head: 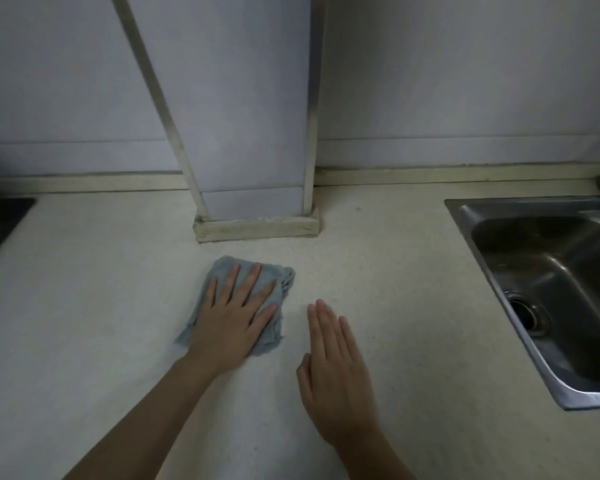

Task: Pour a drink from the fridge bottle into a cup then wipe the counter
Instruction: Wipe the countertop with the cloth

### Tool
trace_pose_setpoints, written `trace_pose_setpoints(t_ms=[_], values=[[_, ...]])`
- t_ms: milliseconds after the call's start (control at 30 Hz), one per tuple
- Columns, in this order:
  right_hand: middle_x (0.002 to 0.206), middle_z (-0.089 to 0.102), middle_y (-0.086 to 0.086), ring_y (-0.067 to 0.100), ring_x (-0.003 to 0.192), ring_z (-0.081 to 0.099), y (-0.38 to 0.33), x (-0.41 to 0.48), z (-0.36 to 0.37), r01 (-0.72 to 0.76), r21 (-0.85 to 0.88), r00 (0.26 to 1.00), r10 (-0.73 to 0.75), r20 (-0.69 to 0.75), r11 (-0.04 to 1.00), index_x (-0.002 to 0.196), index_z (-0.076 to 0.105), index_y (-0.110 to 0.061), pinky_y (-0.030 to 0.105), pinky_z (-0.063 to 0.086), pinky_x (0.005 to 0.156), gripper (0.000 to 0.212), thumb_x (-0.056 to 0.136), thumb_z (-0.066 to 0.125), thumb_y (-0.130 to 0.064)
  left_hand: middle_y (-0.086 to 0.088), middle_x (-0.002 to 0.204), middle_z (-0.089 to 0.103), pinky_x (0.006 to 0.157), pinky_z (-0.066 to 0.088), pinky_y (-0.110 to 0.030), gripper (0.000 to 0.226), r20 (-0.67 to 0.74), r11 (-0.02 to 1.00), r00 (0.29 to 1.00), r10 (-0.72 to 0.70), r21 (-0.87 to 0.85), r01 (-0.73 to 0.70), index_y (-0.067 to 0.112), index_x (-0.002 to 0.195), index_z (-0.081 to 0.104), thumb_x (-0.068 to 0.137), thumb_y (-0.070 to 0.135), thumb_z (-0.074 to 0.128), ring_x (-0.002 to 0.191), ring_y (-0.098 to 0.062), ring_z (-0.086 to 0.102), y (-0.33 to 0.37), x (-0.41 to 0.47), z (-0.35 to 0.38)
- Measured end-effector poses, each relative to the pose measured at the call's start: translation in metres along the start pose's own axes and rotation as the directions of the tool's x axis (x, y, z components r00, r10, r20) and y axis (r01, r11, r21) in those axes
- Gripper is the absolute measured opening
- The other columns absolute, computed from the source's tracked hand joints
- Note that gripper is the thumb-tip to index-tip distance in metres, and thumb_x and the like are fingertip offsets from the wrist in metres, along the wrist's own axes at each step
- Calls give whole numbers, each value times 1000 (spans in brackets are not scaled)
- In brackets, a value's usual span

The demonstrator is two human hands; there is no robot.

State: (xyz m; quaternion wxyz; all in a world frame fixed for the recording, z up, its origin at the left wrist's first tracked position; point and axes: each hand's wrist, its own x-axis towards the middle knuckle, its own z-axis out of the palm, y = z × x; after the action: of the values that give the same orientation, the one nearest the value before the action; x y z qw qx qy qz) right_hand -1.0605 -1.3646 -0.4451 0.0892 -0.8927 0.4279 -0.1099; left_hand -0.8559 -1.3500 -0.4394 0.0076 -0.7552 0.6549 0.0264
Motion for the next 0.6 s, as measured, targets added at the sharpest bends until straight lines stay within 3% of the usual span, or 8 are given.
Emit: trace_pose_setpoints(t_ms=[133,300,400,600], values=[[156,27,11,22,146,21,0,2,-1,-4,-2,1000,4,24,1000,148,27,-4,42,20,116,62,91,32,-28,-2,163,-6,120,-4,-52,67,-12,999,999,32,-6,-32,32,151,0,92,60,-12,150,-29,-10,12,21,4],[153,32,10,20,144,27,-2,3,-4,-10,5,999,10,36,1000,146,33,-5,43,32,113,61,91,36,-32,2,162,-14,120,-9,-50,66,-12,1000,1000,24,-18,-24,36,149,-11,88,62,-15,149,-25,-18,15,28,7],[156,28,6,16,146,20,2,5,-6,-18,49,1000,18,3,999,150,25,-10,37,18,117,62,94,33,-35,0,163,-6,121,-3,-53,67,-4,997,999,47,-62,-48,34,151,-1,91,64,-9,150,-26,-10,17,31,3],[160,7,5,16,148,3,83,50,-43,-140,-21,987,138,-77,990,153,5,-15,40,13,121,59,99,14,-38,2,163,-3,121,-2,-52,70,-13,995,998,65,-73,-66,33,152,4,91,65,-12,151,-24,-9,21,37,2]])
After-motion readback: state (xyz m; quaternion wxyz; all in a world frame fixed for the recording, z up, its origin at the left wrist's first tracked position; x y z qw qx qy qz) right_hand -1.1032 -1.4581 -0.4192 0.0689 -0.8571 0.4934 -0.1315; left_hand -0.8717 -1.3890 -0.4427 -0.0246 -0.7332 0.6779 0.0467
